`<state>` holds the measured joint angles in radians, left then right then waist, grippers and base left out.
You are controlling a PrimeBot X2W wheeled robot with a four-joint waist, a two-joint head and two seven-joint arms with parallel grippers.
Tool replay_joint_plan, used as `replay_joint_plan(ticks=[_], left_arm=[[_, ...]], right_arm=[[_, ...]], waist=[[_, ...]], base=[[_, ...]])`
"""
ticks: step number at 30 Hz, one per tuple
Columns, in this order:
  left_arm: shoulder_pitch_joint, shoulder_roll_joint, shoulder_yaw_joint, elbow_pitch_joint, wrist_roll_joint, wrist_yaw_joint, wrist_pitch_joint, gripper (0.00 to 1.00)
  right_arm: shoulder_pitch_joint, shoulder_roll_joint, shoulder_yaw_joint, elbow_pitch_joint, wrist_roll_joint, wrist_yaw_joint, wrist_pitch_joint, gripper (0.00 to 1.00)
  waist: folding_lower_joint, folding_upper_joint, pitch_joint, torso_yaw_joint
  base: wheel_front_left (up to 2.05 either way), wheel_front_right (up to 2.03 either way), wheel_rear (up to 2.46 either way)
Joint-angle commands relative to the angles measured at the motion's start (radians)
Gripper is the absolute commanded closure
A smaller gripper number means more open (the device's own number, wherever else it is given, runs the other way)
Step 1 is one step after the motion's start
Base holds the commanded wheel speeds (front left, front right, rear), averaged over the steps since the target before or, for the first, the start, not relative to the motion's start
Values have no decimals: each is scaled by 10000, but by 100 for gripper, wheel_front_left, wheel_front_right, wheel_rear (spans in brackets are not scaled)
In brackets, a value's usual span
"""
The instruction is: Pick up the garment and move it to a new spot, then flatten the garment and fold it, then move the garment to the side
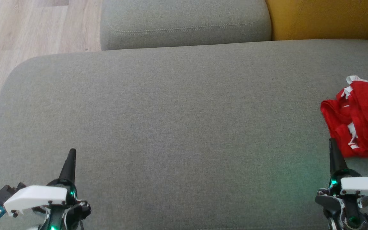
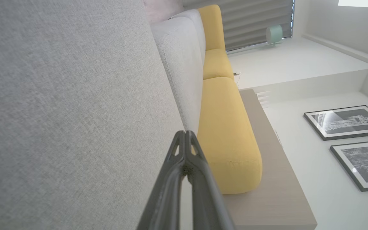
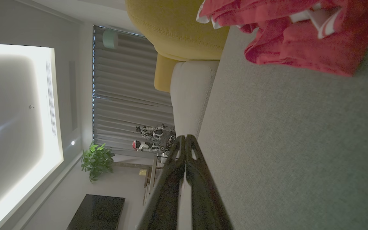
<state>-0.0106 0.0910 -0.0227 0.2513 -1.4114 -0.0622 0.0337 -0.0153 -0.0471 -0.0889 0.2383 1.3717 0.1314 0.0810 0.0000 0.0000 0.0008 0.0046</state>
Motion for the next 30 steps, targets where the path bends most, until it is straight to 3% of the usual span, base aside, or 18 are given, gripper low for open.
replay_joint_plan(ticks=[1, 19, 30], left_arm=[[-664, 68, 412, -271, -289, -154, 83, 100], [-946, -216, 1094, -75, -2135, -671, 579, 100], [-955, -244, 1141, -69, -2158, -684, 616, 100]], right_arm=[[-633, -179, 119, -271, 359, -6, 76, 100], [-901, -174, -51, 46, 2475, -7, 164, 100], [-910, -157, -79, 56, 2510, -7, 185, 100]], waist=[[0, 0, 2, -3], [0, 0, 22, -45], [0, 0, 23, -46]], base=[[0, 0, 0], [0, 0, 0], [0, 0, 0]])
